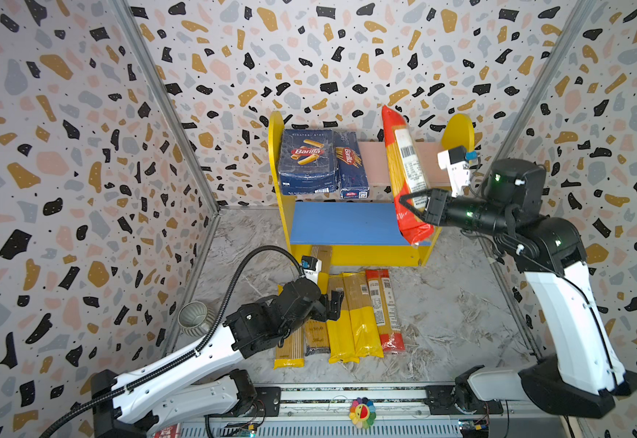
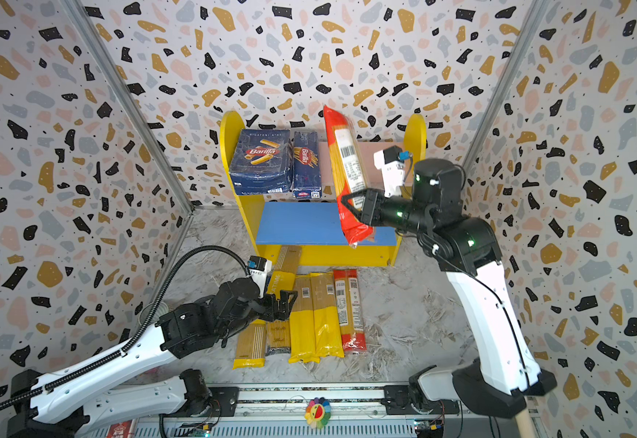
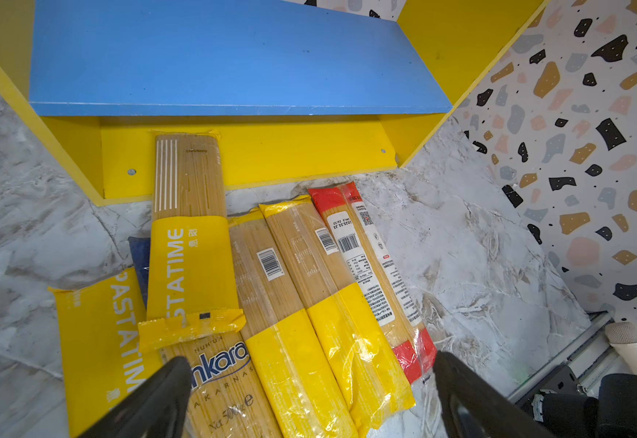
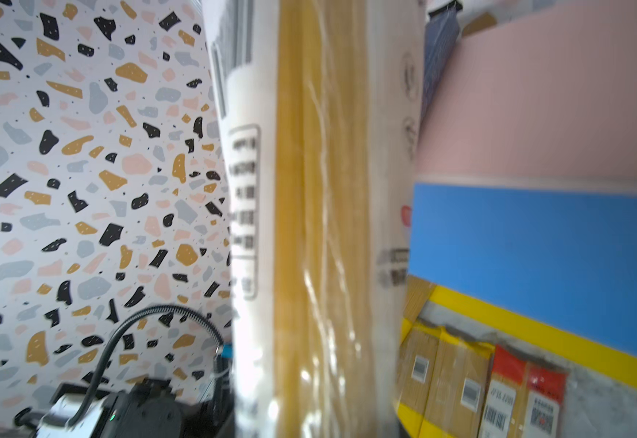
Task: Place and organize the pasta boxes and bags onto the shelf
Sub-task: 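Lift the red-and-white spaghetti bag with the right gripper up to the pink shelf, then lay the bag on the pink shelf beside the spaghetti box and open the right gripper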
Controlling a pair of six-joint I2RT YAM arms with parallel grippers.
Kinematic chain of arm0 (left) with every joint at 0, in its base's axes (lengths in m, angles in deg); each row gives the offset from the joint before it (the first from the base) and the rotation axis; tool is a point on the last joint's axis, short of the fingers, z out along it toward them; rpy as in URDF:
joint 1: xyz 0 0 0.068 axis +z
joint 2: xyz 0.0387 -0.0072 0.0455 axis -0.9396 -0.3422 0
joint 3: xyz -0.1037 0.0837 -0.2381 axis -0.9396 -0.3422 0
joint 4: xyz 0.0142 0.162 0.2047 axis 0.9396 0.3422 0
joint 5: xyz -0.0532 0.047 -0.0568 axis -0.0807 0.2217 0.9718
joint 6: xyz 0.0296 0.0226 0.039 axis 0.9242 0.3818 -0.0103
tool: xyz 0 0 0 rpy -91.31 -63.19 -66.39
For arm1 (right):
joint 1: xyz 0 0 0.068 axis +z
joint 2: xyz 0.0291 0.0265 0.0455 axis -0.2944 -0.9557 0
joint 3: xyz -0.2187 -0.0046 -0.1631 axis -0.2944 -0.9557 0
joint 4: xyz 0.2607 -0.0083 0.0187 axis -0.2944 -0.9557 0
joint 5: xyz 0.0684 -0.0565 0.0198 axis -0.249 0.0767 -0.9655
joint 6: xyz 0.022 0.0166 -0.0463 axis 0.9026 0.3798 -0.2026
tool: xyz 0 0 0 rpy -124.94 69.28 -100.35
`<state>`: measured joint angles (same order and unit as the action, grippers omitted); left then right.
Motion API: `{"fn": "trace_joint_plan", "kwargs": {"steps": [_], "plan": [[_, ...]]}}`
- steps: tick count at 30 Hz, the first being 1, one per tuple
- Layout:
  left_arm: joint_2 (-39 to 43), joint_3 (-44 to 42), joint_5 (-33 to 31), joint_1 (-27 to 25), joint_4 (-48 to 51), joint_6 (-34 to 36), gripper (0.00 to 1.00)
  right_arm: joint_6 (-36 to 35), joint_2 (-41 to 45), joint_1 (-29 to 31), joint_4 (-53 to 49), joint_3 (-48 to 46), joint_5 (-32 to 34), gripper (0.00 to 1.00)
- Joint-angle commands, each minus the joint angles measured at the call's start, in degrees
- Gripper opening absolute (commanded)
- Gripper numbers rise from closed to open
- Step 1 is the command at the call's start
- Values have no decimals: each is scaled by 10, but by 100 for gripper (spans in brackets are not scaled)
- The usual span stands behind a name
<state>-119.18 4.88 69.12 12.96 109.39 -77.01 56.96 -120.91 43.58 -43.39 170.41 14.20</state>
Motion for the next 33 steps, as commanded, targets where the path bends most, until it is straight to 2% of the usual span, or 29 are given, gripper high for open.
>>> {"fn": "trace_joint_plan", "kwargs": {"steps": [1, 6, 12, 15, 16, 21, 27, 33], "plan": [[11, -11, -15, 2, -27, 15, 99, -70, -74, -4, 23, 120, 35, 9], [14, -21, -8, 2, -36, 13, 100, -72, -171, -20, 50, 208, 35, 9], [27, -35, -12, 2, -34, 14, 99, -78, -198, -29, 86, 204, 84, 10], [32, -42, -16, 3, -33, 14, 100, -76, -205, -29, 90, 203, 96, 13], [34, -44, -17, 3, -34, 14, 99, -76, -205, -29, 91, 203, 101, 15], [38, -53, -14, 3, -38, 12, 100, -69, -205, -29, 100, 186, 112, 41], [45, -57, -14, 3, -35, 10, 99, -62, -211, -29, 113, 183, 107, 64], [57, -59, -24, 2, -25, 6, 99, -69, -176, -28, 119, 168, 123, 71]]}}
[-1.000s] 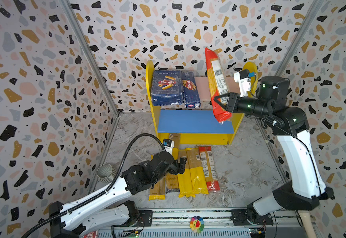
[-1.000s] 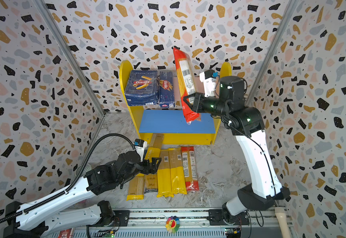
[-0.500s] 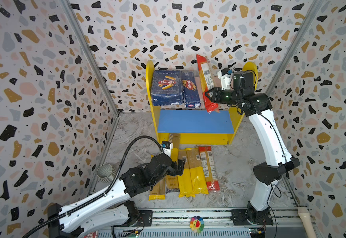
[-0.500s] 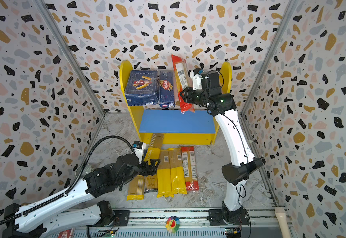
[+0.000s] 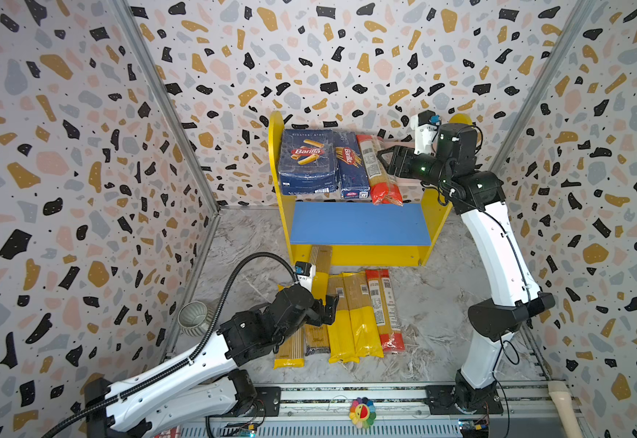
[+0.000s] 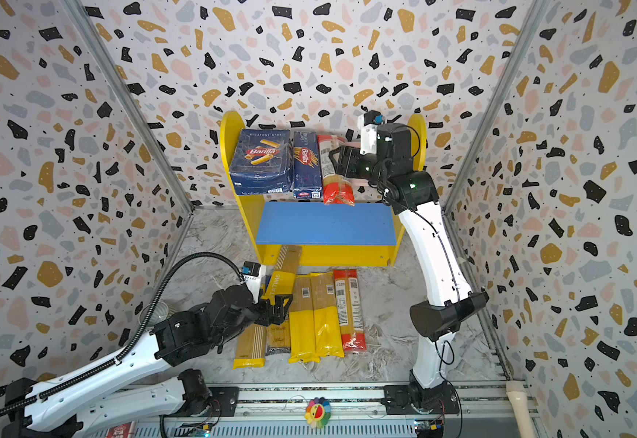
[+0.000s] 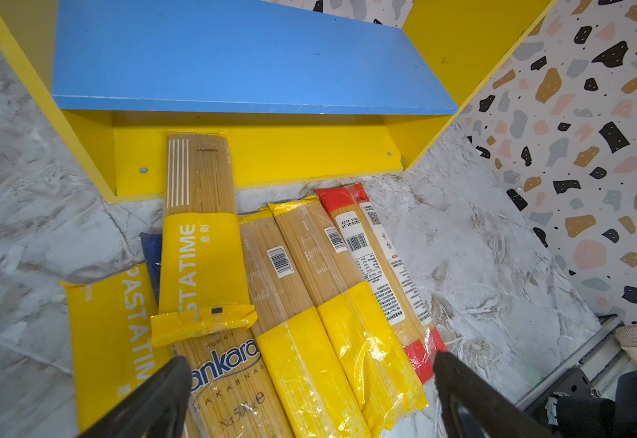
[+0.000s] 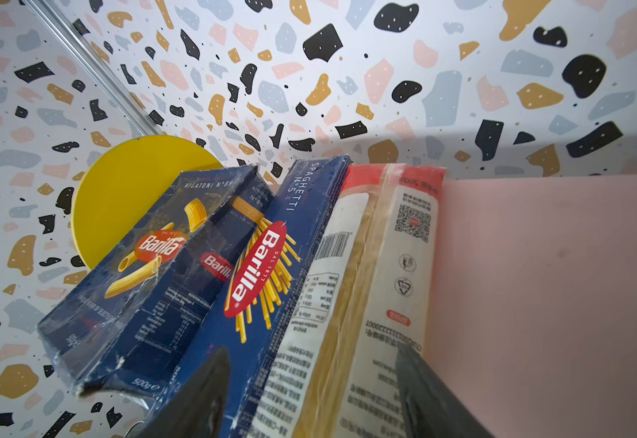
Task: Place and organize the pasta boxes and bags onto the shelf
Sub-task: 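Lay the bag on the pink shelf beside the spaghetti box and open the right gripper, then lower the open right gripper back toward the remaining bags on the table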
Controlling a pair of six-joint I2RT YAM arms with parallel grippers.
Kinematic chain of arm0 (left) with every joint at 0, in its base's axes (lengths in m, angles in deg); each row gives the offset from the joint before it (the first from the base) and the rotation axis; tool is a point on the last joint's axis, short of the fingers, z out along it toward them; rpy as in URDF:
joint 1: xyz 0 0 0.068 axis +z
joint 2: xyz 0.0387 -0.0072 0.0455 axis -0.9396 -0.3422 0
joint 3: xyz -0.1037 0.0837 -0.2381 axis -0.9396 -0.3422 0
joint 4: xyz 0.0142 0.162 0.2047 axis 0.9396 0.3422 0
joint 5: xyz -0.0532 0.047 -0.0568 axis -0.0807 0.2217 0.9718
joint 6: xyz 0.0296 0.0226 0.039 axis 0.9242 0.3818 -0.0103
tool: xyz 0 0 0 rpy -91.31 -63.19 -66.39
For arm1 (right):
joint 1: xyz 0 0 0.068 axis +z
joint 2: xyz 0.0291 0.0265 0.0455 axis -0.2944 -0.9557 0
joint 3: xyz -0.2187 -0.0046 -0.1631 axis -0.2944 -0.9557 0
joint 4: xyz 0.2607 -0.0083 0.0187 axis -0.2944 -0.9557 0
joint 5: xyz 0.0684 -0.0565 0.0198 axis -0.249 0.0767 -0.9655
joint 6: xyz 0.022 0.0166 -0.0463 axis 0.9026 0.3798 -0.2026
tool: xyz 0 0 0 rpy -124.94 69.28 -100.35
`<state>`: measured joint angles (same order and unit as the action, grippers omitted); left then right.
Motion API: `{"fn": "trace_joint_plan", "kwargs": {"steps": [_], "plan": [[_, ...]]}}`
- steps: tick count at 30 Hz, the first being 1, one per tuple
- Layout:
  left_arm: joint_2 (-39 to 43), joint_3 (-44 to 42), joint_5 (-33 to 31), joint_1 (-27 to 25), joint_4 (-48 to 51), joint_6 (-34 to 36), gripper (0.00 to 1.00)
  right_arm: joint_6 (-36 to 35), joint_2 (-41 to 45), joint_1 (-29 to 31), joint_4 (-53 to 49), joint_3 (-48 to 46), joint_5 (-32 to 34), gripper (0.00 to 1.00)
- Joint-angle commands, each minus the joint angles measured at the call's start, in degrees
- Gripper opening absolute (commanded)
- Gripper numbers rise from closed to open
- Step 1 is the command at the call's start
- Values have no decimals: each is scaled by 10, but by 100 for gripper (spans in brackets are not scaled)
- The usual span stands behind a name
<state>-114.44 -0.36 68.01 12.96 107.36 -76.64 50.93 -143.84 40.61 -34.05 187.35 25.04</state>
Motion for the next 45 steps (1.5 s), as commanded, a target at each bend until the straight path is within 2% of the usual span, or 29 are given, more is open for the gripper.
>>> {"fn": "trace_joint_plan", "kwargs": {"steps": [1, 4, 8, 10, 14, 19, 24, 27, 32, 35, 38, 40, 45], "plan": [[12, -7, -13, 2, -3, 1, 99, -13, 65, 2, 25, -8, 25, 71], [20, -7, -22, 3, 9, -1, 100, -23, 116, 2, 25, -41, 49, 73], [42, -12, -31, 3, 29, -8, 100, -29, 206, 20, 20, -143, 67, 74], [56, -16, -33, 2, 40, -14, 100, -28, 259, 37, 17, -218, 87, 73], [90, -34, -39, 3, 71, -37, 99, 2, 386, 71, 36, -430, 109, 74], [137, -76, -48, 3, 102, -72, 99, 58, 520, 89, 63, -689, 101, 73], [149, -116, -40, 3, 81, -111, 100, 110, 585, 108, 113, -882, 72, 73], [116, -131, -44, 3, 49, -119, 100, 137, 594, 137, 156, -960, 64, 73], [19, -99, -58, 8, 26, -108, 99, 168, 547, 198, 260, -1022, 55, 74], [-32, -85, -40, 62, 5, -80, 100, 151, 490, 215, 274, -998, 67, 74], [-99, -72, 16, 139, -15, -39, 100, 131, 463, 213, 271, -971, 74, 76], [-142, -58, 34, 166, -26, -15, 100, 121, 459, 209, 269, -962, 75, 78], [-231, 1, 50, 175, -47, 15, 100, 110, 466, 166, 278, -976, 29, 81]]}}
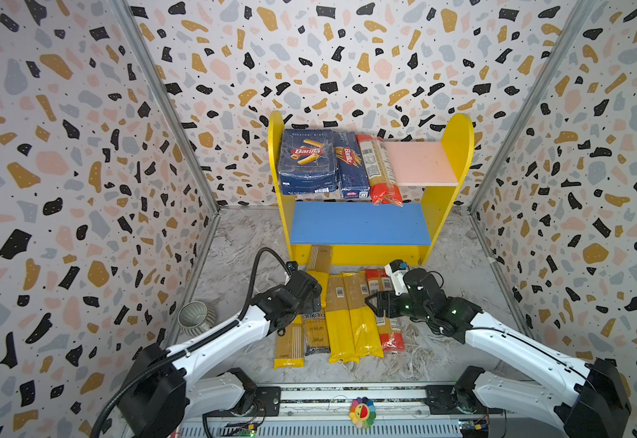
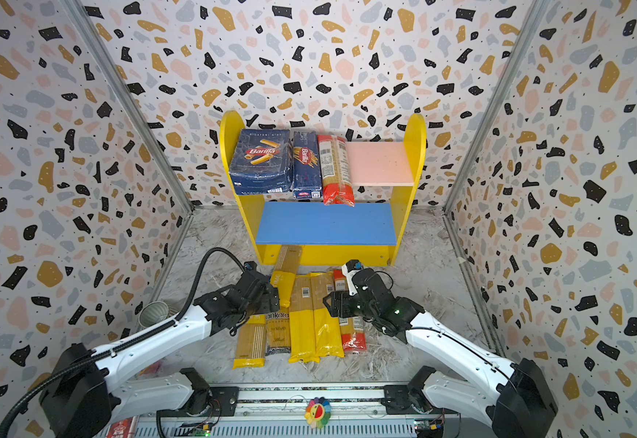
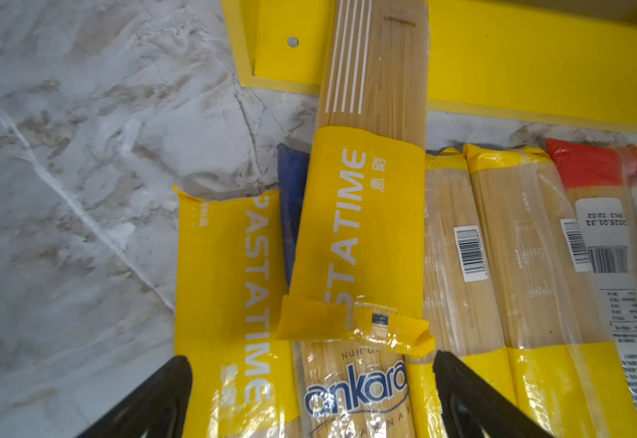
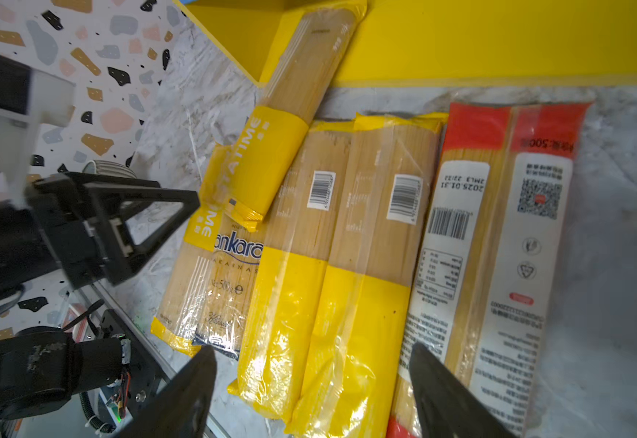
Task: Place and organize the pasta boxes and bags onto the shelf
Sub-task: 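Lower the open right gripper back toward the remaining bags on the table, then grasp the upright yellow Pastatime spaghetti bag with the left gripper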
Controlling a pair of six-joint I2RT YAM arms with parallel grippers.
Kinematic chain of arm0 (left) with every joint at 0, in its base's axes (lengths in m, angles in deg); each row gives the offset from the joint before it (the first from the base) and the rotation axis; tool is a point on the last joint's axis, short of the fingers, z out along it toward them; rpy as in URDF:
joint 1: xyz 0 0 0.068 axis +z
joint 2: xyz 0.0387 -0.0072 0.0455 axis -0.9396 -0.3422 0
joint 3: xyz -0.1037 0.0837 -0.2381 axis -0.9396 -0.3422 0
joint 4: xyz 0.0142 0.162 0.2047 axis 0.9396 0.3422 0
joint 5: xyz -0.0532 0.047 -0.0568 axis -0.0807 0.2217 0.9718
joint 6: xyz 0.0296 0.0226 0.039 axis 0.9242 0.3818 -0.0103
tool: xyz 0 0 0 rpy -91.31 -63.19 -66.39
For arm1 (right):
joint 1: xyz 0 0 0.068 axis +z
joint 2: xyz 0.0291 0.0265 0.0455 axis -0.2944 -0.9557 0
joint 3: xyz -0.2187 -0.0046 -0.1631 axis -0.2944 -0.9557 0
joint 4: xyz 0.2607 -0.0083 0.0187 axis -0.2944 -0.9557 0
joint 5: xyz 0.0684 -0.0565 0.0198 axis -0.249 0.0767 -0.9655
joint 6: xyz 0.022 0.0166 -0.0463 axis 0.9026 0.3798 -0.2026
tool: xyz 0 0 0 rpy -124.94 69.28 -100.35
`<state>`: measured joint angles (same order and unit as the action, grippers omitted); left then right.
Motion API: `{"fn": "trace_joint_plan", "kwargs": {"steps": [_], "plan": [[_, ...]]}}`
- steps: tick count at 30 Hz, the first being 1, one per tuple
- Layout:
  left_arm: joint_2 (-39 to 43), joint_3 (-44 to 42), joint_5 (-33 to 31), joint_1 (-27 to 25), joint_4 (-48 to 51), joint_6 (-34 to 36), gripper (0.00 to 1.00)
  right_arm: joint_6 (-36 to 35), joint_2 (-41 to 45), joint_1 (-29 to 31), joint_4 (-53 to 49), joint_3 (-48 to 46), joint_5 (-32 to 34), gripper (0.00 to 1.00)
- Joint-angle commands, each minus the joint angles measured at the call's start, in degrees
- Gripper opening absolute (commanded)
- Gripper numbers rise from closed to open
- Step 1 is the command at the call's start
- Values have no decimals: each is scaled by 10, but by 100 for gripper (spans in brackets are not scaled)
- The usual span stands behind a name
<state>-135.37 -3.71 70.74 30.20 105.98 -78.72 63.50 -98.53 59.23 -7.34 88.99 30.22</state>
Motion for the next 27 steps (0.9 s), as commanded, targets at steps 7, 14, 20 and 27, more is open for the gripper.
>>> {"fn": "trace_joint_plan", "kwargs": {"steps": [7, 14, 20, 27], "plan": [[-144, 111, 10, 18, -50, 69, 100, -36, 31, -79, 9, -17, -81, 82], [-229, 135, -1, 39, -71, 85, 100, -56, 51, -135, 1, -34, -122, 83], [-268, 131, 20, 51, -101, 87, 100, -69, 54, -170, 0, -43, -152, 82], [-300, 138, 35, 56, -122, 87, 100, -71, 53, -178, 3, -50, -161, 82]]}}
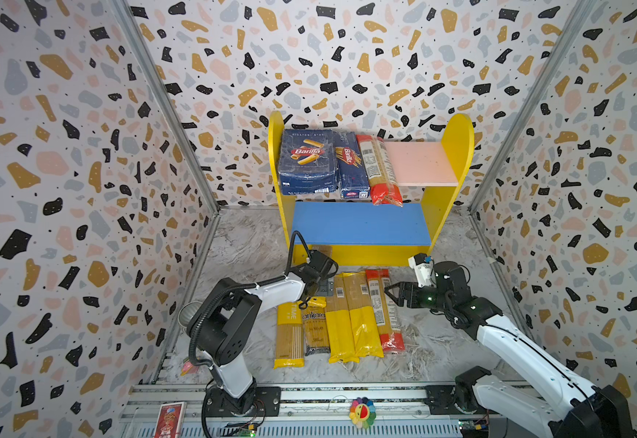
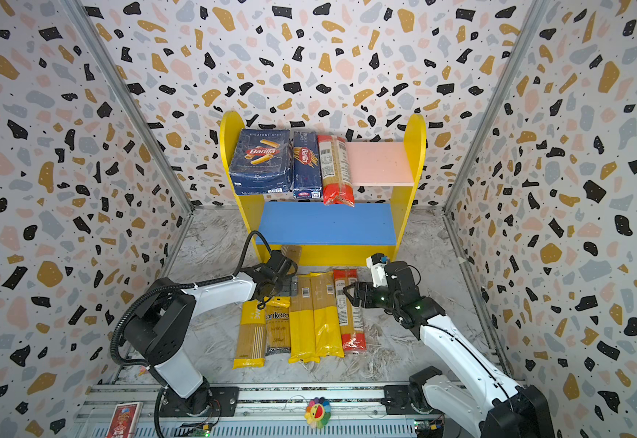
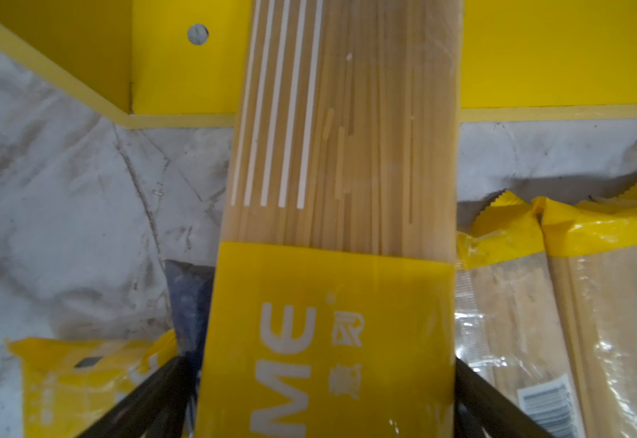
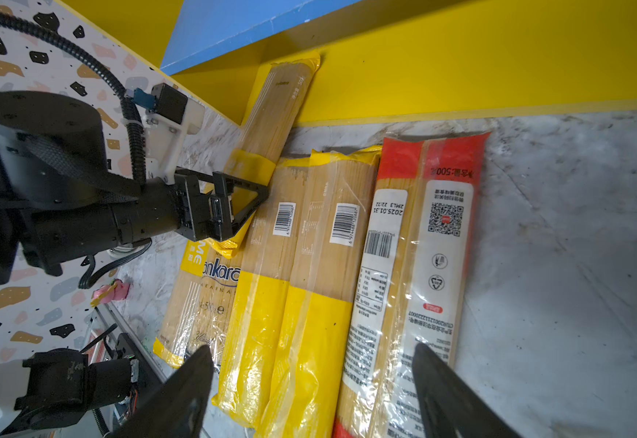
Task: Place and organize the pasta boxes and bags onto the shelf
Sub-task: 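Grasp the upright yellow Pastatime spaghetti bag with the left gripper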
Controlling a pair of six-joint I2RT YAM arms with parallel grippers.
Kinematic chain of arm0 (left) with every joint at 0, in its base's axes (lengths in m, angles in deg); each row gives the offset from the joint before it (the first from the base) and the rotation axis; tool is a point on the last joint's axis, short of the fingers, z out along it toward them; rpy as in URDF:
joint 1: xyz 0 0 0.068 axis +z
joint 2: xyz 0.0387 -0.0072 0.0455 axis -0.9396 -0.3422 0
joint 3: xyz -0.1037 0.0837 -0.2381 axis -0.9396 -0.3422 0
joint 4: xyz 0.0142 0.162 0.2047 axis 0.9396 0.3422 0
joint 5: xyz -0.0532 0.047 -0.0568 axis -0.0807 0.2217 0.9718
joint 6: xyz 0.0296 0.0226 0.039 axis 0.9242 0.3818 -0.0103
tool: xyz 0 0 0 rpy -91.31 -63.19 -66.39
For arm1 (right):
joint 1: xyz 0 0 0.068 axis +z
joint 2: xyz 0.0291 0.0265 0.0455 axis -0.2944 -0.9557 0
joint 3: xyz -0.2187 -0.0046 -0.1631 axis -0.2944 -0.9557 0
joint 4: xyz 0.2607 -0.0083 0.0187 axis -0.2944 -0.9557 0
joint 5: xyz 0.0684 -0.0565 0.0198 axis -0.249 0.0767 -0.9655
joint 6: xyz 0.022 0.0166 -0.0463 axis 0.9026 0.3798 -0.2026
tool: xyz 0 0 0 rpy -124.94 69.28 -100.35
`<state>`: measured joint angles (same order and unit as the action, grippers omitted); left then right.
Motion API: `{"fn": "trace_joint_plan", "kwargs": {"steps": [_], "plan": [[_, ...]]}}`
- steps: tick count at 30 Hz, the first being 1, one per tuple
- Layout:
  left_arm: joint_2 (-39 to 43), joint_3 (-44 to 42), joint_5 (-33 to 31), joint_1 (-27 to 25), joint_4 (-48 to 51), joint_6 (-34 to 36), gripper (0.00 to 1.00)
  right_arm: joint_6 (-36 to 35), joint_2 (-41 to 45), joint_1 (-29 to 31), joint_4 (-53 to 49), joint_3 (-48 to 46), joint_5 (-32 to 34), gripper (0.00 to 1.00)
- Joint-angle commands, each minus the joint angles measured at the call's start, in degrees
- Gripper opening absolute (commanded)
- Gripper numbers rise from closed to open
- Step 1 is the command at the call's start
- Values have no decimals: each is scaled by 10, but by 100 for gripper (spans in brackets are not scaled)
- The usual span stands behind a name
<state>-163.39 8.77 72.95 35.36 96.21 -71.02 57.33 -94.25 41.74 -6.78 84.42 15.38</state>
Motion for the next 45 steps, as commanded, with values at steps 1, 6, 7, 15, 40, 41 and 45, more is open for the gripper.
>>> {"fn": "trace_joint_plan", "kwargs": {"steps": [1, 6, 7, 15, 40, 41, 45], "plan": [[-24, 11, 13, 5, -28, 10, 100, -9, 10, -5, -3, -5, -15, 82], [-50, 2, 23, 8, -46, 3, 99, -11, 12, -12, -7, -6, -18, 82], [-54, -1, 26, 9, -49, 2, 100, -11, 12, -13, -9, -5, -20, 82], [-34, -53, 67, 9, -75, -7, 72, -17, 25, -21, -22, -3, -23, 82], [210, -105, 109, -21, -3, -10, 0, 7, 67, -22, -35, -6, -44, 82], [218, -105, 112, -21, 1, -10, 0, 8, 69, -22, -37, -6, -43, 81], [254, -108, 123, -21, 11, -12, 0, 13, 70, -22, -37, -6, -42, 81]]}}
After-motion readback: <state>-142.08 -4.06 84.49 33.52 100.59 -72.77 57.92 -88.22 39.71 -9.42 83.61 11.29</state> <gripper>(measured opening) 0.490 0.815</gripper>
